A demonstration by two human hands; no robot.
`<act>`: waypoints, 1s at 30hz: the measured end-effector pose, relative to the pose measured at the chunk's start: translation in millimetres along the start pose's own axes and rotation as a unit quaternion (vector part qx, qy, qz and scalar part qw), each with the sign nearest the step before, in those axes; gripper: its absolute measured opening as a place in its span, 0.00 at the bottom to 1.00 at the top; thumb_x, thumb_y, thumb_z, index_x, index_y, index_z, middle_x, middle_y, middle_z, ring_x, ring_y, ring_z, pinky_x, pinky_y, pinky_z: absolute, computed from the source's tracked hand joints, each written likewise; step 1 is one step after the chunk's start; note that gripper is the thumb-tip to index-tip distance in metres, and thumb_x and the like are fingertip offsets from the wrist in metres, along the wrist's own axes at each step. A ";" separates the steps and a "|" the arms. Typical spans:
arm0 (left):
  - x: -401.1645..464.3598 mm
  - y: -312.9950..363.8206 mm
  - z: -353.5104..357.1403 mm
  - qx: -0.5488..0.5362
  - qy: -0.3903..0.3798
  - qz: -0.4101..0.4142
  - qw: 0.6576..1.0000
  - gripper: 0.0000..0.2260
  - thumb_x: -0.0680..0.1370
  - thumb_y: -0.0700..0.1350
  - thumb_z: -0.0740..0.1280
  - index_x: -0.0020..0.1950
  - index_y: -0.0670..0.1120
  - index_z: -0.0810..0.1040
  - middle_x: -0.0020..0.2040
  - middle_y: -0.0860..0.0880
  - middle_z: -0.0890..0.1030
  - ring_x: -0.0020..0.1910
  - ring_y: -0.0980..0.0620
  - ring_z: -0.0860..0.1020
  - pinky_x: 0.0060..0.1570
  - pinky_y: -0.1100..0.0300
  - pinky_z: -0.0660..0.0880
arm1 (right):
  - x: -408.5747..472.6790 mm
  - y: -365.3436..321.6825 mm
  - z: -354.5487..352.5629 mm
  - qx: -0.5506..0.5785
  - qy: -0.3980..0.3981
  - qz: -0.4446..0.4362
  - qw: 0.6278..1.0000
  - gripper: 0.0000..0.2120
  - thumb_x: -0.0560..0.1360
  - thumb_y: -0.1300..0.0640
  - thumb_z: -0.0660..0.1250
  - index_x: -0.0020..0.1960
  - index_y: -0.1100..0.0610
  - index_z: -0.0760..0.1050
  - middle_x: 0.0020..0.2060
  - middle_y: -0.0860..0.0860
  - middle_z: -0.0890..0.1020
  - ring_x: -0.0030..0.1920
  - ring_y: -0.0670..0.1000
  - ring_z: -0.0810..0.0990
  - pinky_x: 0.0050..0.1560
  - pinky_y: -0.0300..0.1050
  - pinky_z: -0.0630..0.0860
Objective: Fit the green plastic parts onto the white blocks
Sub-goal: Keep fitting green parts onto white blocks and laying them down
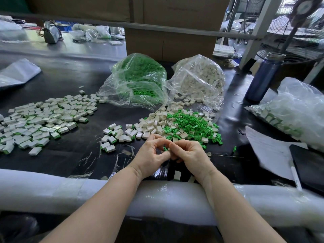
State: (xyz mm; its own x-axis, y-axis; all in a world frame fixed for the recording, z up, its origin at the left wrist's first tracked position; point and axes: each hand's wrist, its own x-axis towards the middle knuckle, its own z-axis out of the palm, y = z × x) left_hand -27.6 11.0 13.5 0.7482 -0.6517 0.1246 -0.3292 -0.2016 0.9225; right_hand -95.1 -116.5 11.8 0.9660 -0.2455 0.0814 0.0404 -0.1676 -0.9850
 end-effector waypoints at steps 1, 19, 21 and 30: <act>-0.2 0.1 -0.2 0.001 -0.002 0.001 1.000 0.09 0.73 0.35 0.68 0.47 0.48 0.80 0.51 0.47 0.70 0.42 0.57 0.70 0.43 0.75 0.67 | 0.2 0.5 -0.1 0.000 -0.002 0.000 1.000 0.09 0.76 0.59 0.65 0.40 0.51 0.80 0.26 0.44 0.79 0.29 0.39 0.76 0.31 0.31 0.71; -0.6 1.8 -0.2 -0.004 0.001 0.004 1.000 0.08 0.74 0.36 0.68 0.46 0.50 0.79 0.50 0.47 0.71 0.42 0.55 0.72 0.42 0.75 0.68 | 0.8 1.1 0.7 0.003 -0.011 0.001 1.000 0.09 0.77 0.59 0.64 0.41 0.51 0.80 0.26 0.46 0.76 0.28 0.40 0.73 0.31 0.31 0.69; -0.2 0.9 -0.3 0.008 -0.005 0.004 1.000 0.08 0.74 0.37 0.68 0.46 0.50 0.79 0.51 0.46 0.72 0.42 0.54 0.72 0.42 0.73 0.69 | 1.7 1.7 0.5 0.003 -0.007 0.002 1.000 0.10 0.77 0.60 0.64 0.40 0.52 0.80 0.26 0.47 0.76 0.28 0.41 0.73 0.31 0.32 0.70; 0.1 -3.1 -0.5 0.072 -0.024 0.015 0.997 0.12 0.73 0.40 0.68 0.40 0.59 0.75 0.47 0.53 0.71 0.44 0.51 0.75 0.54 0.51 0.74 | 1.9 2.7 -0.7 0.023 -0.001 0.010 1.000 0.09 0.76 0.62 0.65 0.38 0.57 0.80 0.29 0.55 0.74 0.28 0.43 0.70 0.30 0.34 0.68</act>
State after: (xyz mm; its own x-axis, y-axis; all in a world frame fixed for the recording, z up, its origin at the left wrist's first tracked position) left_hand -26.2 11.9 10.8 0.7094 -0.6925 0.1315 -0.4338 -0.2819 0.8558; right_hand -93.3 -118.0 9.3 0.9673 -0.2459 0.0621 0.0336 -0.1187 -0.9924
